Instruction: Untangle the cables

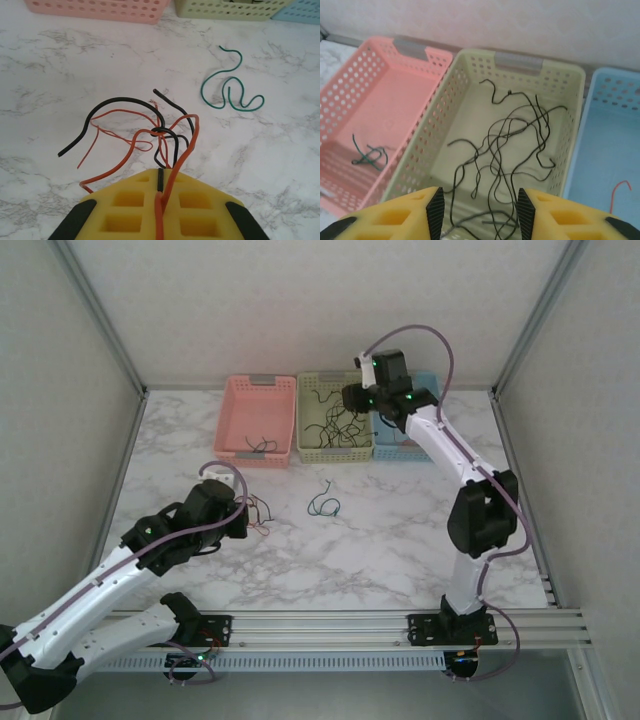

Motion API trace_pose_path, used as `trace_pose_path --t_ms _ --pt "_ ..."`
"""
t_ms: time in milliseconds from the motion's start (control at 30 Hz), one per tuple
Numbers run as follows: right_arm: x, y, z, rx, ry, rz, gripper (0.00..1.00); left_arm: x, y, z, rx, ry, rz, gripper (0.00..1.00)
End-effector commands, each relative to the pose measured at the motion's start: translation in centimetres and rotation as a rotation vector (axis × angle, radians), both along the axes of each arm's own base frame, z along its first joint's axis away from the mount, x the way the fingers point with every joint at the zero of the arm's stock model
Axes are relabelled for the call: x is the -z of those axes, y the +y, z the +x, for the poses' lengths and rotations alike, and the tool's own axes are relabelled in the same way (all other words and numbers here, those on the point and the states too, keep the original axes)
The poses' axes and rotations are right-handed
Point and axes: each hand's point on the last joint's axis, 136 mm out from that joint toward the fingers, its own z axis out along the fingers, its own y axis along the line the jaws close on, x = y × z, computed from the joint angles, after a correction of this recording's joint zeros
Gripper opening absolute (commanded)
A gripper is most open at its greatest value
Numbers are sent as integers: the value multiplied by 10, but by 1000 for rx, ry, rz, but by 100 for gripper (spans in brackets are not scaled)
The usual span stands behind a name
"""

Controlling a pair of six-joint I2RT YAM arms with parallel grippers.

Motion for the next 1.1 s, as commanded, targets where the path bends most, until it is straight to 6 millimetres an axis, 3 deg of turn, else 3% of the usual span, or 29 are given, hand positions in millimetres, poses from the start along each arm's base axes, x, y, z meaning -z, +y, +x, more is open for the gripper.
trace_pose_path --t_ms 0,100,200,300,467,533,733,867,900,1067 --pt "-13 12 -41 -147 -22 95 48 -30 -17 -3 94 -58 -100 0" --pt "-43 28 -91 -278 -72 248 54 -39 -25 -7 157 -70 -125 0" --pt "-59 45 -145 -436 -79 336 57 -47 -38 -12 232 -71 -156 0" --pt "-59 60 -189 -555 -59 340 59 -61 -42 -12 272 -118 -169 0" --pt "-48 78 -234 -651 8 384 59 -89 -45 -8 287 -202 -200 0" --pt "-41 85 -251 -700 21 387 60 -91 -48 -7 289 -200 -206 0" --pt "-18 96 -279 -780 52 401 67 -90 -52 -5 285 -187 -219 0" --pt "-5 103 -279 -783 79 395 67 -90 -53 -5 290 -182 -225 0" --pt "-1 112 -287 -813 94 394 67 -90 -54 -5 291 -181 -230 0" --pt "11 130 -288 -833 112 380 67 -87 -55 -5 294 -169 -226 0"
